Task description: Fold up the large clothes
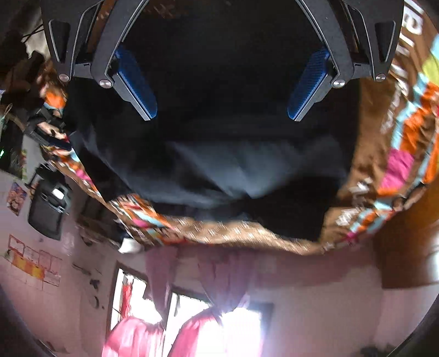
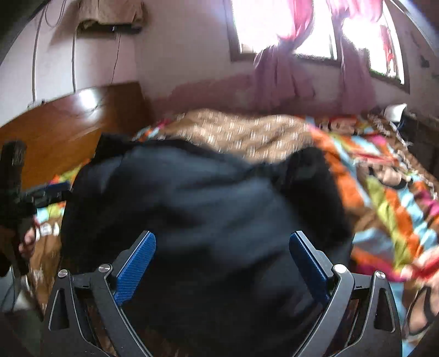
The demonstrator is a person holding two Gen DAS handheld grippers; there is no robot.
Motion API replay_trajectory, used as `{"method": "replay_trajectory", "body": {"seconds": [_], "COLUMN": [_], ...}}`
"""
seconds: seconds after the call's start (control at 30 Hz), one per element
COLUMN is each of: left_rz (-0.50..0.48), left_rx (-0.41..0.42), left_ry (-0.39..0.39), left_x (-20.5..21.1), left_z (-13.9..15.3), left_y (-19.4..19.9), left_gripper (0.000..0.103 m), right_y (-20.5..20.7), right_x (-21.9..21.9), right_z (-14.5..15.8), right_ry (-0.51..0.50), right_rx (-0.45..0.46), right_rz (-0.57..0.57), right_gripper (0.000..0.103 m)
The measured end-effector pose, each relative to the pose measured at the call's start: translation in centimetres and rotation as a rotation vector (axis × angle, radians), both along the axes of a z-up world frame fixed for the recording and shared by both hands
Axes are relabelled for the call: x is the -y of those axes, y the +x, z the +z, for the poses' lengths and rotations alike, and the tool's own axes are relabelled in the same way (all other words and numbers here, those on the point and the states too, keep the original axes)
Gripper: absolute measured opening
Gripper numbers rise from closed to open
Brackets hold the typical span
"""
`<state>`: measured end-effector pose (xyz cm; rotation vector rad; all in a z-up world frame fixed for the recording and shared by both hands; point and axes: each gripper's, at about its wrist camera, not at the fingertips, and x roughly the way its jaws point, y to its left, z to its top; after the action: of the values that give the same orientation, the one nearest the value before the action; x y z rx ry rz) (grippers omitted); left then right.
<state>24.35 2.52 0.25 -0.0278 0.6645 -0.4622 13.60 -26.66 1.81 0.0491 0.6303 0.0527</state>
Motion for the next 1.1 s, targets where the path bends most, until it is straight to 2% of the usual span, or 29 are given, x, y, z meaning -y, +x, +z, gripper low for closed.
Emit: {"method": "replay_trajectory", "body": {"seconds": [0.07,0.13,0.23,0.33,0.43,0.6,0.8,0.97,1.1], "left_rz": [-0.038,-0.065,-0.061,-0.032,0.022,0.096,0.132,0.174,0.209], "left_rx": [-0.038,-0.034,-0.004,-0.023,-0.047,-0.065,-0.019,0.012,-0.034], "left_ry": [0.026,0.064,0.136,0.172,0.179,0.203,0.23,0.183,0.168], "left_x": [1.1,2.2,3.9,5.1,5.5,5.8,6.1,4.4,3.4], "left_z": [-0.9,-1.4,-2.0,-2.6,-2.7,-2.6,-1.7,-0.1,-0.7], "left_y": [-0.2,-0.3,-0.2,1.0,3.0,6.1,8.9,11.5,14.7], "left_gripper": [0.096,0.096,0.096,0.097,0.102,0.103,0.103,0.103,0.103], "right_y": [-0.6,-0.3,0.9,3.5,6.5,12.0,17.9,20.3,22.5], "right_x": [-0.3,-0.4,0.3,1.0,1.5,1.8,1.9,2.7,3.3], "right_z": [-1.9,-3.2,-3.5,-3.8,-4.1,-4.2,-4.0,-2.3,-3.1], "right_ry": [-0.026,-0.075,-0.088,-0.092,-0.081,-0.104,-0.146,-0.153,-0.113], "right_rx": [-0.05,-0.08,-0.078,-0.079,-0.079,-0.07,-0.056,-0.046,-0.111], "right_rz": [-0.012,-0.014,-0.013,-0.032,-0.04,-0.051,-0.016,-0.048,-0.048], "right_gripper": [0.096,0.096,0.097,0.101,0.101,0.102,0.102,0.102,0.102]}}
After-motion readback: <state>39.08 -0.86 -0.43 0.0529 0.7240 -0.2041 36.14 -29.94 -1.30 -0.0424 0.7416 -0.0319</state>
